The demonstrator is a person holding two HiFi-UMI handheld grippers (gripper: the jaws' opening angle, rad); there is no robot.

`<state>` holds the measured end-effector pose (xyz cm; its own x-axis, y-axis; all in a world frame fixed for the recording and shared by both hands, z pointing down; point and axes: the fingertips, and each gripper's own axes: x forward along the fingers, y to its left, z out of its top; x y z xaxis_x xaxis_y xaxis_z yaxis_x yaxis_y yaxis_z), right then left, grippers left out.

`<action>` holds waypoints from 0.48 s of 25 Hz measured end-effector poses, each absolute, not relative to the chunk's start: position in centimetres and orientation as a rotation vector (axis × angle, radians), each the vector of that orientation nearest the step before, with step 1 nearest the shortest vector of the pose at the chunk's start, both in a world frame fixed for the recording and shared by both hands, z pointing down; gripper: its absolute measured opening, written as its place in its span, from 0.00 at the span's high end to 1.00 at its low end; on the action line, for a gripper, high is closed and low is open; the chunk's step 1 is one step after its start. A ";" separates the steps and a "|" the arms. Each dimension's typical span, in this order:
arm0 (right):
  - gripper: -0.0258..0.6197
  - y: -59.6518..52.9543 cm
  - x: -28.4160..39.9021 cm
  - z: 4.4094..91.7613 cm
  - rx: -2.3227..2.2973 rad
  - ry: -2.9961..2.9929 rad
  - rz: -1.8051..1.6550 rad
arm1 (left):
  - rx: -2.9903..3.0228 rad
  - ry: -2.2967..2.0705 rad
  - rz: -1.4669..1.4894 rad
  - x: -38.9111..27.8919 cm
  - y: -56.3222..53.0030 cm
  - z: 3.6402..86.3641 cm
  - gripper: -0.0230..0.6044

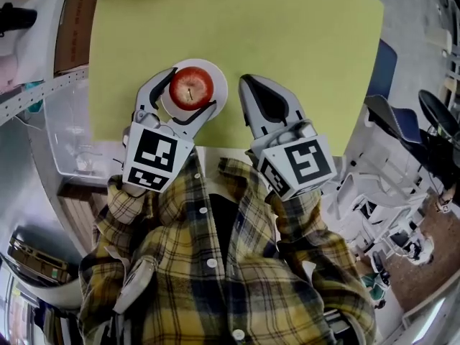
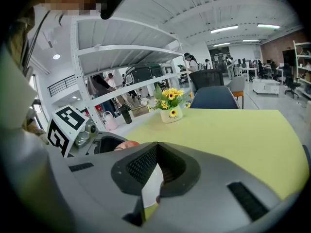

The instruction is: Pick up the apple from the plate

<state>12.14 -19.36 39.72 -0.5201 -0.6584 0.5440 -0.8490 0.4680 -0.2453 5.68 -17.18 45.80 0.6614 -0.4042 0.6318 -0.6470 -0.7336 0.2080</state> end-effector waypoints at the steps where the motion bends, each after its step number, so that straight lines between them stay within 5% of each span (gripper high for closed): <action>1: 0.96 -19.3 12.2 39.2 1.272 -2.350 0.695 | 2.470 -0.824 0.789 5.8 -17.2 45.2 0.32; 12: 0.96 -18.4 12.5 34.6 1.328 -2.399 0.591 | 2.548 -0.843 0.743 5.8 -17.7 39.7 0.32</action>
